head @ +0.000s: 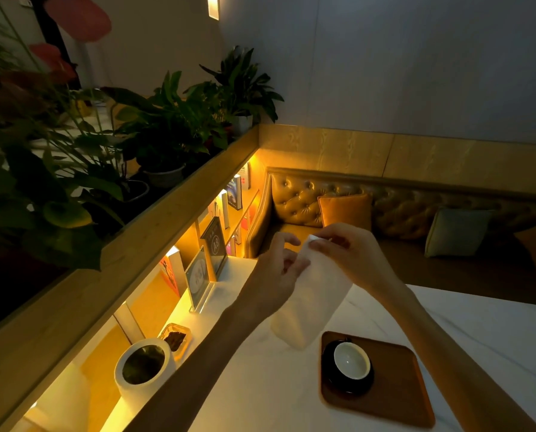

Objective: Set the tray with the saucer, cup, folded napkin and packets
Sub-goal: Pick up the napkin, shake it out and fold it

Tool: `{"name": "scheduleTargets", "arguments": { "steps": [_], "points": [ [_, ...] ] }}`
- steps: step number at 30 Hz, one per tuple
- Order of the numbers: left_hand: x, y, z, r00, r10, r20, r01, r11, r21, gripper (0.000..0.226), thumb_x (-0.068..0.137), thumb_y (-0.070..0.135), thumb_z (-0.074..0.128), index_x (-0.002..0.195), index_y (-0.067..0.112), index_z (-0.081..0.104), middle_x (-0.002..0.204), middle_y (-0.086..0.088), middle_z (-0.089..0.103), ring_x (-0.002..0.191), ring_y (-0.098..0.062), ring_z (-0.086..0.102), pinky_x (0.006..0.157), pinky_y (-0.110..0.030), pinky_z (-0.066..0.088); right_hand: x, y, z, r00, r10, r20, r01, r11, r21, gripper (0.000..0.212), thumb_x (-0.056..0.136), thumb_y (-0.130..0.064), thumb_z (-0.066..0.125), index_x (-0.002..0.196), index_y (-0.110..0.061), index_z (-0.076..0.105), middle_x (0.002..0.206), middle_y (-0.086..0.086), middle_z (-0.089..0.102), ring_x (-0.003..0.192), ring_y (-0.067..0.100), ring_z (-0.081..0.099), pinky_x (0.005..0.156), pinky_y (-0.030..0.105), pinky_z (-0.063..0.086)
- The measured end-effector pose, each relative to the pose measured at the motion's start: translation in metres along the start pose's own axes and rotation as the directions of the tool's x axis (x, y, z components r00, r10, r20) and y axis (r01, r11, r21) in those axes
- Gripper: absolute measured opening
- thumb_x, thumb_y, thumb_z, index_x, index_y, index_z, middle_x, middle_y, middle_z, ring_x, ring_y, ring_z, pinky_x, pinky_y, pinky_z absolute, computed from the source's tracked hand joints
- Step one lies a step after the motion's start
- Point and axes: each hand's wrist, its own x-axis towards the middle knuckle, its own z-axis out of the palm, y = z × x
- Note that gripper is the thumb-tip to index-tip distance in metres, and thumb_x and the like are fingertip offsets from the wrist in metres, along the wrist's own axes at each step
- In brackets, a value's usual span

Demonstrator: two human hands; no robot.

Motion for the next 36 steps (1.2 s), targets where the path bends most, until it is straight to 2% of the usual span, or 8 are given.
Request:
{"name": "scheduleTargets", "arguments": {
  "steps": [4,11,13,18,22,26,31,36],
  "points": [
    [-0.008,-0.014,0.005,0.996,-0.085,0.034,0.08,0.987,0.138,0.03,0.089,0.029,0.066,0.116,0.031,0.052,0.113,0.009,0.063,0.09,-0.002,0.058,0.074,-0.012,0.045,0.001,-0.001,-0.001,0.999,0.0,-0.033,-0.002,0.999,-0.047,0.023,0.087,-0.04,0.061,0.1,-0.023,0.067,0.086,-0.018,0.059,0.074,0.0,0.059,0.057,0.011,0.045],
    [-0.007,-0.013,0.011,0.99,-0.124,0.062,0.11,0.976,0.187,0.029,0.088,0.022,0.068,0.117,0.019,0.062,0.113,-0.002,0.069,0.091,-0.014,0.064,0.085,-0.03,0.055,-0.004,-0.002,-0.01,0.999,-0.027,-0.031,0.022,0.989,-0.145,0.019,0.088,-0.034,0.063,0.098,-0.019,0.068,0.087,-0.012,0.057,0.073,0.004,0.056,0.06,0.018,0.046],
    [-0.006,-0.012,0.011,0.987,-0.132,0.093,0.113,0.976,0.187,0.031,0.09,0.017,0.064,0.121,0.017,0.062,0.116,-0.005,0.069,0.097,-0.017,0.066,0.09,-0.034,0.057,-0.005,-0.001,-0.014,0.999,-0.026,-0.039,0.019,0.987,-0.162,0.019,0.088,-0.033,0.064,0.098,-0.017,0.069,0.086,-0.011,0.058,0.073,0.008,0.058,0.06,0.019,0.046],
    [-0.008,-0.01,0.016,0.979,-0.144,0.141,0.116,0.975,0.187,0.034,0.093,0.02,0.06,0.127,0.021,0.055,0.122,0.0,0.063,0.101,-0.013,0.059,0.086,-0.025,0.049,-0.007,0.0,-0.022,0.998,-0.025,-0.053,0.017,0.987,-0.161,0.019,0.087,-0.032,0.065,0.1,-0.017,0.067,0.087,-0.01,0.057,0.072,0.005,0.058,0.059,0.014,0.044],
    [-0.019,-0.015,0.021,0.949,-0.223,0.223,0.163,0.952,0.257,0.036,0.097,0.022,0.054,0.132,0.019,0.05,0.133,-0.001,0.057,0.114,-0.017,0.056,0.095,-0.034,0.047,-0.004,0.001,-0.035,0.995,-0.008,-0.103,-0.008,0.989,-0.149,0.019,0.088,-0.037,0.063,0.101,-0.024,0.065,0.089,-0.011,0.059,0.075,-0.001,0.059,0.058,0.009,0.043],
    [-0.028,-0.019,0.027,0.949,-0.207,0.236,0.135,0.948,0.289,0.035,0.098,0.025,0.049,0.132,0.017,0.047,0.133,-0.002,0.053,0.103,-0.008,0.048,0.092,-0.028,0.045,-0.004,0.003,-0.046,0.991,-0.003,-0.131,-0.018,0.987,-0.159,0.019,0.087,-0.041,0.062,0.1,-0.026,0.065,0.09,-0.013,0.06,0.081,-0.011,0.058,0.056,0.005,0.042],
    [-0.027,-0.017,0.032,0.946,-0.23,0.229,0.166,0.95,0.266,0.037,0.094,0.024,0.059,0.13,0.016,0.053,0.131,-0.002,0.058,0.109,-0.016,0.057,0.098,-0.038,0.049,-0.005,0.008,-0.054,0.988,0.005,-0.153,-0.031,0.986,-0.165,0.012,0.087,-0.041,0.062,0.097,-0.035,0.06,0.088,-0.015,0.06,0.081,-0.014,0.057,0.057,0.007,0.04],
    [-0.022,-0.019,0.032,0.946,-0.231,0.226,0.166,0.948,0.272,0.037,0.091,0.02,0.065,0.128,0.016,0.059,0.128,-0.003,0.061,0.095,-0.01,0.054,0.092,-0.031,0.05,-0.008,0.013,-0.054,0.986,0.034,-0.161,-0.058,0.987,-0.147,0.013,0.085,-0.044,0.061,0.097,-0.038,0.06,0.083,-0.03,0.055,0.083,-0.016,0.056,0.056,0.007,0.039]
  ]
}}
